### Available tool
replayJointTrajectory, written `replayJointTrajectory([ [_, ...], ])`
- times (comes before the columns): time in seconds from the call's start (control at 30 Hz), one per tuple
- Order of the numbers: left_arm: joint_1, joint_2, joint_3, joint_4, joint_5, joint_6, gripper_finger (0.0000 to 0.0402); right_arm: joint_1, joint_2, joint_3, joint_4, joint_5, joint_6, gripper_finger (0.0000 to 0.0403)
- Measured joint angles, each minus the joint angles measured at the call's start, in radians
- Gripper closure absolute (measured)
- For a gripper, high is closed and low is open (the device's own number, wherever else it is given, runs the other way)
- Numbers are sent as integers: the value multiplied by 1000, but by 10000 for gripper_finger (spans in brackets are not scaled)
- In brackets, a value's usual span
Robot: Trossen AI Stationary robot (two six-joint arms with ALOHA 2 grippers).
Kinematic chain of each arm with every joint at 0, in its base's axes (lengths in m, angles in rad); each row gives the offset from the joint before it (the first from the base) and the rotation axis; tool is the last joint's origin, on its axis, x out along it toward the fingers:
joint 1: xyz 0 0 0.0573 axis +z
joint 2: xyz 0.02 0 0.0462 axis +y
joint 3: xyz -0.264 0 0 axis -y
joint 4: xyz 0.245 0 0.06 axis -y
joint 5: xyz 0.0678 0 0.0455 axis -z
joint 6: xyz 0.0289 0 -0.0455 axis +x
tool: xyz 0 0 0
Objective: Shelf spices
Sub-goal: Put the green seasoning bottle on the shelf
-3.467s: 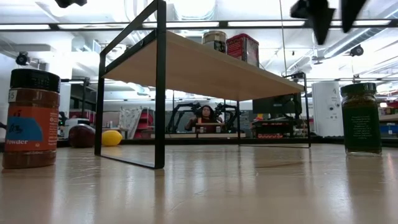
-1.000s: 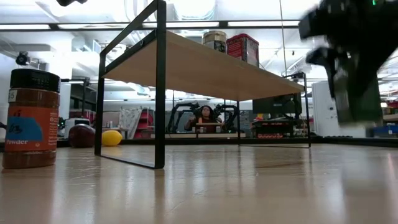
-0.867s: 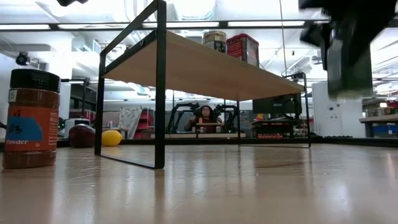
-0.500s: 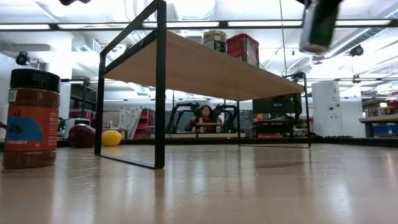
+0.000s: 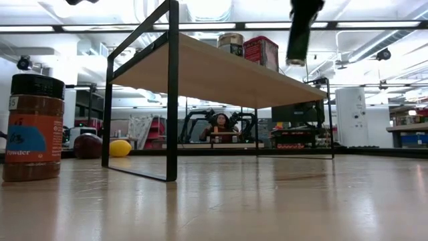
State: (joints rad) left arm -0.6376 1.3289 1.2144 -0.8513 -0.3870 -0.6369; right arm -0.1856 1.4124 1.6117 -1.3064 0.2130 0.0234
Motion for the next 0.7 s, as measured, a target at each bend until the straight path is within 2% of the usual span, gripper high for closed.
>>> replayJointTrajectory([
  [0.17, 0, 0, 0, 0, 0, -1, 205, -129, 112, 105, 0, -93, -72, 222],
  [0.3, 0, 0, 0, 1, 0, -36, 205, -186, 207, 215, -2, -158, -83, 222],
  [0.53, 0, 0, 0, 2, 0, -96, 205, -213, 384, 424, -118, -164, -62, 222],
  [0.7, 0, 0, 0, 2, 2, -128, 205, -216, 456, 483, -160, -163, -23, 221],
])
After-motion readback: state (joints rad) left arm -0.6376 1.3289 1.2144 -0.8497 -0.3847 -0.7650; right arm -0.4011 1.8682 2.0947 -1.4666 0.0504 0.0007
